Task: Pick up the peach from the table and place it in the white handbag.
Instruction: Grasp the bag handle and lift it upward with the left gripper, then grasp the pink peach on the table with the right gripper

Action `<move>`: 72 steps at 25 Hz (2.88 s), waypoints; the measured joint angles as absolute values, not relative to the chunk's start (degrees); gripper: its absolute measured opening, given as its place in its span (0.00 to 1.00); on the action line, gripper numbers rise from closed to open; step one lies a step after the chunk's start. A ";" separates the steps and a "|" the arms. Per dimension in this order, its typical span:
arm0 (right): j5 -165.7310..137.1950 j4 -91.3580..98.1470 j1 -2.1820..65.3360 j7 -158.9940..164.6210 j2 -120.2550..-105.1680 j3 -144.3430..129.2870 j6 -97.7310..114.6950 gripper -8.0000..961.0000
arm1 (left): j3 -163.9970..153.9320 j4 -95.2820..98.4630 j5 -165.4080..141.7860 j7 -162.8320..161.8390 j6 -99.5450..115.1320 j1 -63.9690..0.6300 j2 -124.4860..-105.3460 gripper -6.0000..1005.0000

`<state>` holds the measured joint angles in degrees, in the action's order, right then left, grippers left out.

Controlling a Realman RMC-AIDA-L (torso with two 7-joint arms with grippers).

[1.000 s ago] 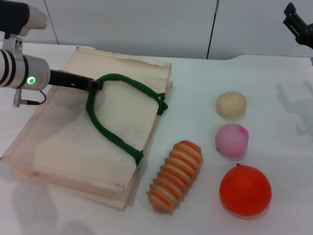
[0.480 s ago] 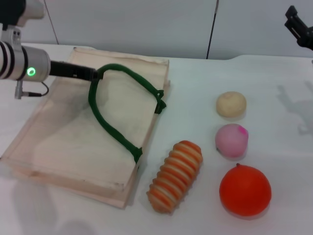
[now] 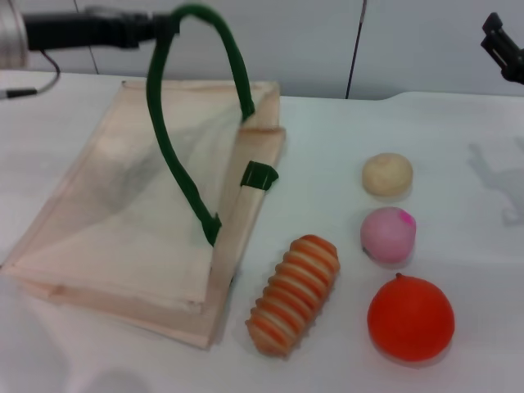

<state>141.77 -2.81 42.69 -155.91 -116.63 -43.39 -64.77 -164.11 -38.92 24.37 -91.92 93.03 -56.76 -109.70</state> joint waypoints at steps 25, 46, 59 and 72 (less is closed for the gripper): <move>141.77 -2.72 42.01 -154.51 -116.36 -43.77 -64.77 0.93 | -164.24 -57.80 31.00 -97.35 116.49 -59.39 -107.76 0.13; 95.45 27.29 35.03 -98.17 -110.11 -52.11 -68.13 0.93 | -164.27 -58.19 31.02 -97.56 116.63 -58.69 -107.49 0.15; 72.24 30.41 36.65 -94.82 -109.50 -52.23 -80.73 0.93 | -164.26 -58.16 30.96 -97.49 116.37 -58.02 -107.49 0.16; 59.89 29.92 41.42 -92.51 -113.78 -52.32 -76.10 0.93 | -164.27 -57.79 30.95 -97.46 116.19 -58.00 -107.49 0.17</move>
<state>59.89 29.92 41.42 -92.51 -113.78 -52.32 -76.10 -164.27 -57.79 30.95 -97.46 116.19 -58.00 -107.49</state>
